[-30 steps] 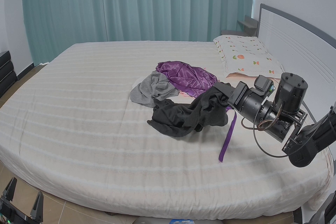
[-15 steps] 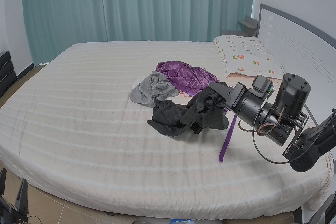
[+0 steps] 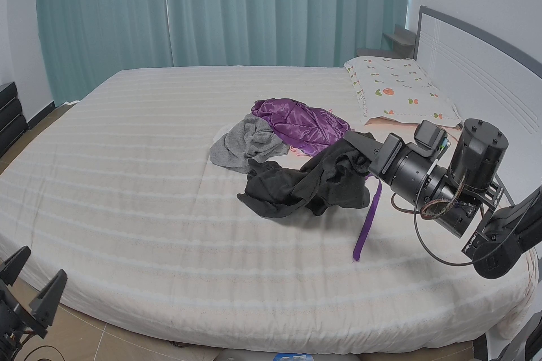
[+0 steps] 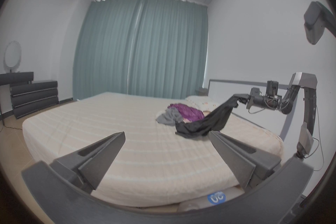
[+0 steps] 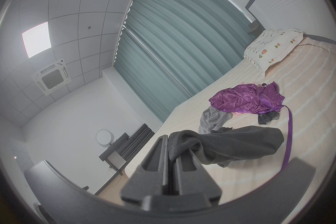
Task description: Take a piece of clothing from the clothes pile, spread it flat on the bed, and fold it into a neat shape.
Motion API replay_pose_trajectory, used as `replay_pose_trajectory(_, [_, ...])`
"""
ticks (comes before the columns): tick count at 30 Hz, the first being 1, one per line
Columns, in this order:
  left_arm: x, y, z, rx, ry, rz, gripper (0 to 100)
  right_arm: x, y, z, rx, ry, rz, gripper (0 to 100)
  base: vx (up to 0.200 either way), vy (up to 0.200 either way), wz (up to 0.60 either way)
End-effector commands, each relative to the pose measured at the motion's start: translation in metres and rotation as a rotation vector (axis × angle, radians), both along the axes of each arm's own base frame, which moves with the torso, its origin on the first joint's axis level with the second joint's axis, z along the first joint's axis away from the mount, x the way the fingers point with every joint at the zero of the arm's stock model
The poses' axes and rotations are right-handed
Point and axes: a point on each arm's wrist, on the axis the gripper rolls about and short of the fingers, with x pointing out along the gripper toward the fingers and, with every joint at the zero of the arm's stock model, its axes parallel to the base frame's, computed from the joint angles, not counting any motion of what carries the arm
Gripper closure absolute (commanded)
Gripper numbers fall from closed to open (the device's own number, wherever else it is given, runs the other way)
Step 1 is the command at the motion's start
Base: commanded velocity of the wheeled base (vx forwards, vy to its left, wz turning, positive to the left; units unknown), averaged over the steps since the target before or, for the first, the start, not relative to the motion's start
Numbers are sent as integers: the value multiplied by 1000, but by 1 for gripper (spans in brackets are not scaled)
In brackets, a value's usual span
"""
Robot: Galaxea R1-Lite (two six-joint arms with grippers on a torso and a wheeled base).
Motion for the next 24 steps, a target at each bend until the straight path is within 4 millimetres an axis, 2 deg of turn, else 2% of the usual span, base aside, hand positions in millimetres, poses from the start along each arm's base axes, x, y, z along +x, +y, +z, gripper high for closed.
replay_pose_trajectory(1, [35,-7,-6,38,224,-82,0,-4,2,-13,-37,40,7,100,0,0,0])
replay_pose_trajectory(6, [55,-10,-7,36,313,-103,0,0,-1,-11,-36,32,-9,100,0,0,0])
replay_pose_trajectory(10, [83,-19,-11,42,368,-177,0,1,-4,-18,-47,47,-26,100,0,0,0])
replay_pose_trajectory(14, [105,-29,-23,56,470,-215,0,-4,-4,-13,-56,22,-39,100,0,0,0])
replay_pose_trajectory(16, [110,-32,-27,65,500,-234,0,-7,-3,-10,-58,11,-36,100,0,0,0])
replay_pose_trajectory(18, [125,-48,-37,83,583,-299,0,-12,4,-5,-49,-9,-12,100,0,0,0])
replay_pose_trajectory(24, [172,-71,-49,14,627,-293,0,-1,8,31,0,-143,-82,100,0,0,0])
